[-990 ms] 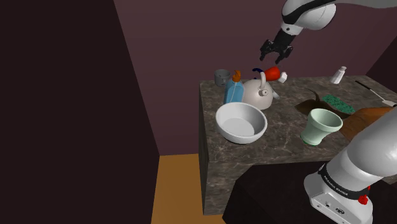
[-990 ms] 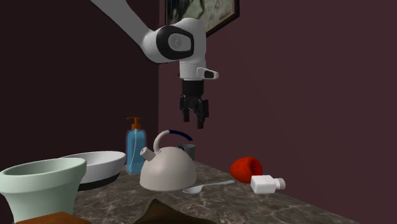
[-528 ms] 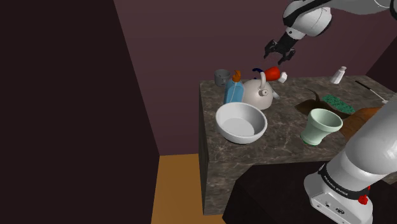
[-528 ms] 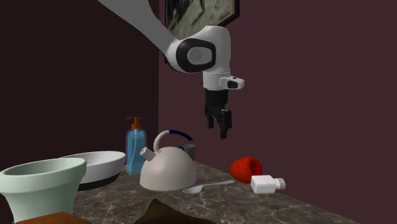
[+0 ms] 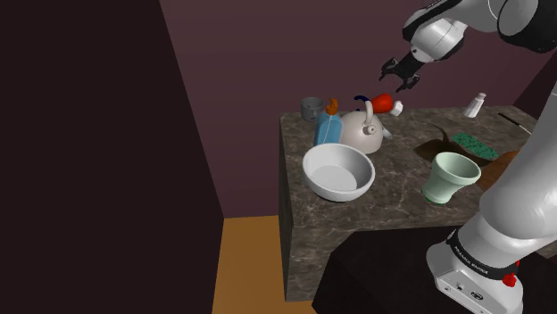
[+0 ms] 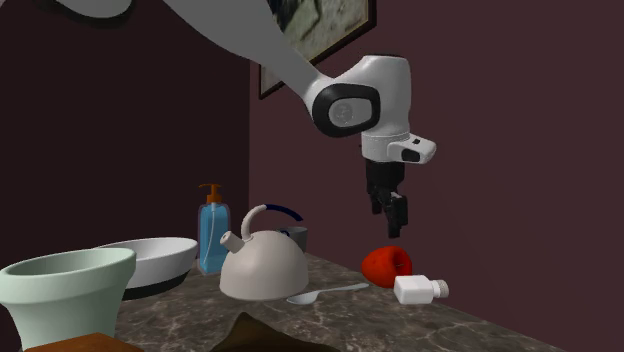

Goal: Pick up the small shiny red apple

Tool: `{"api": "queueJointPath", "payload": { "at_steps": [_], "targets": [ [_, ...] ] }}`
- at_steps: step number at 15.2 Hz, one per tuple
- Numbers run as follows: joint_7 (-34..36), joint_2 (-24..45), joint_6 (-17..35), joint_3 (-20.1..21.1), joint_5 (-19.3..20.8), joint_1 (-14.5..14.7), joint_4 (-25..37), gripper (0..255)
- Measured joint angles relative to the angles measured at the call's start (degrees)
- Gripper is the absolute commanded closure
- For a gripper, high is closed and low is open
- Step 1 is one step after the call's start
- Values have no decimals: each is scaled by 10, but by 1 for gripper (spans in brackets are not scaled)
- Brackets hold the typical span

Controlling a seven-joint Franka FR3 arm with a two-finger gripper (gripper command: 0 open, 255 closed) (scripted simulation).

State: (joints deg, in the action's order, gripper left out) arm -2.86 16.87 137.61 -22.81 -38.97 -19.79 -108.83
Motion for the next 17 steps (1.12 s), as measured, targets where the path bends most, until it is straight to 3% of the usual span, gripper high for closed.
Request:
{"api": "queueJointPath", "payload": {
  "at_steps": [3,10,11,17],
  "targets": [
    [-3,30,6,1,-35,-20,23,0],
    [-39,60,37,17,-76,-31,14,0],
    [-41,62,38,18,-78,-32,14,255],
    [-43,63,39,18,-80,-33,15,255]
  ]
}}
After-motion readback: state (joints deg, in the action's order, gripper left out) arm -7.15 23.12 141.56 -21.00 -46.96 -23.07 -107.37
